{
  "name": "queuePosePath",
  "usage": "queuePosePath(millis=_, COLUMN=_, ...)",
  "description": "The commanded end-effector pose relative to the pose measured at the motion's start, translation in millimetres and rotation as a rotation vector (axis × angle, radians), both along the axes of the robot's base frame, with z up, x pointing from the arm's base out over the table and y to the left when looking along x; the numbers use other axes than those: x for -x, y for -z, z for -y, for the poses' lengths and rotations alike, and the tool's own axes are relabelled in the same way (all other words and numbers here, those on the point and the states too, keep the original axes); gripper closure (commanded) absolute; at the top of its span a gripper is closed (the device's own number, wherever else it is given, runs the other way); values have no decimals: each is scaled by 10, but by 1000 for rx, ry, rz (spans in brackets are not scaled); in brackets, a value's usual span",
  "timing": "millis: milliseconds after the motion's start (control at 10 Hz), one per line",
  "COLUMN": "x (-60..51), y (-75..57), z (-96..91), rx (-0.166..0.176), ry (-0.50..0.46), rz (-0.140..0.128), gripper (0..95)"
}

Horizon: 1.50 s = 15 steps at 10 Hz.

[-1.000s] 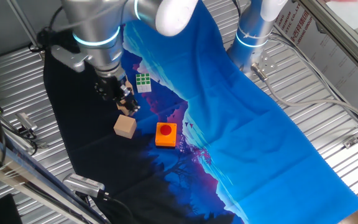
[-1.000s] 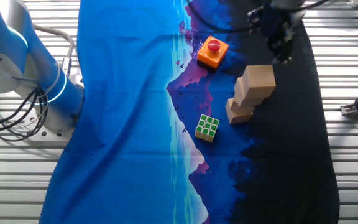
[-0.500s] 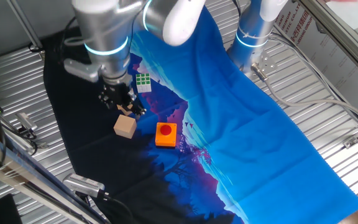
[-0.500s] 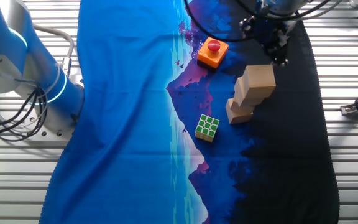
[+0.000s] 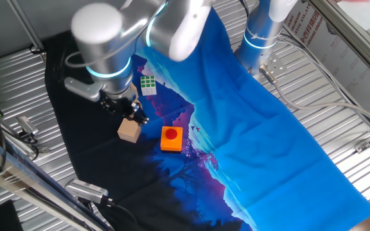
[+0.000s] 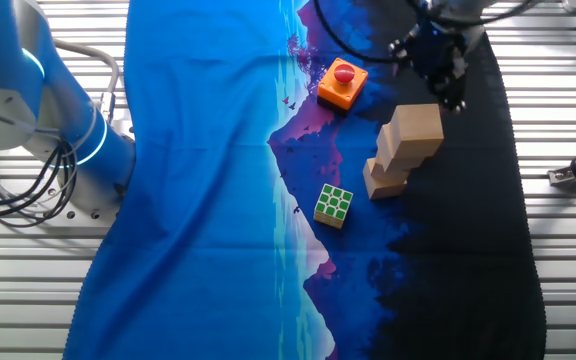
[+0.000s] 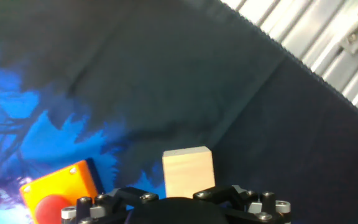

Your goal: Stack the blocks in a vertical line of five

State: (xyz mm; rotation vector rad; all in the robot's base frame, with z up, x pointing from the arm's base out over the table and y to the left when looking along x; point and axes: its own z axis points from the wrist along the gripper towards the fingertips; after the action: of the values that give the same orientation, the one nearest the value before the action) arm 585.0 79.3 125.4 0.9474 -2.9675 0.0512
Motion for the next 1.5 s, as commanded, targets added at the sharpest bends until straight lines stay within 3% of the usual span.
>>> queuePosePath(millis=100, x=-14, y=104, z=49, rx=-13, ry=-5, rz=9, gripper=0)
queuePosePath(millis=700, x=-96, y=344, z=83, rx=-23, ry=-3, rz=15, gripper=0)
queuePosePath(millis=1400, x=-160, y=731, z=66, rx=-30, ry=-3, rz=26, gripper=0)
queuePosePath(millis=1500, x=-160, y=731, z=66, rx=-30, ry=-3, rz=26, gripper=0)
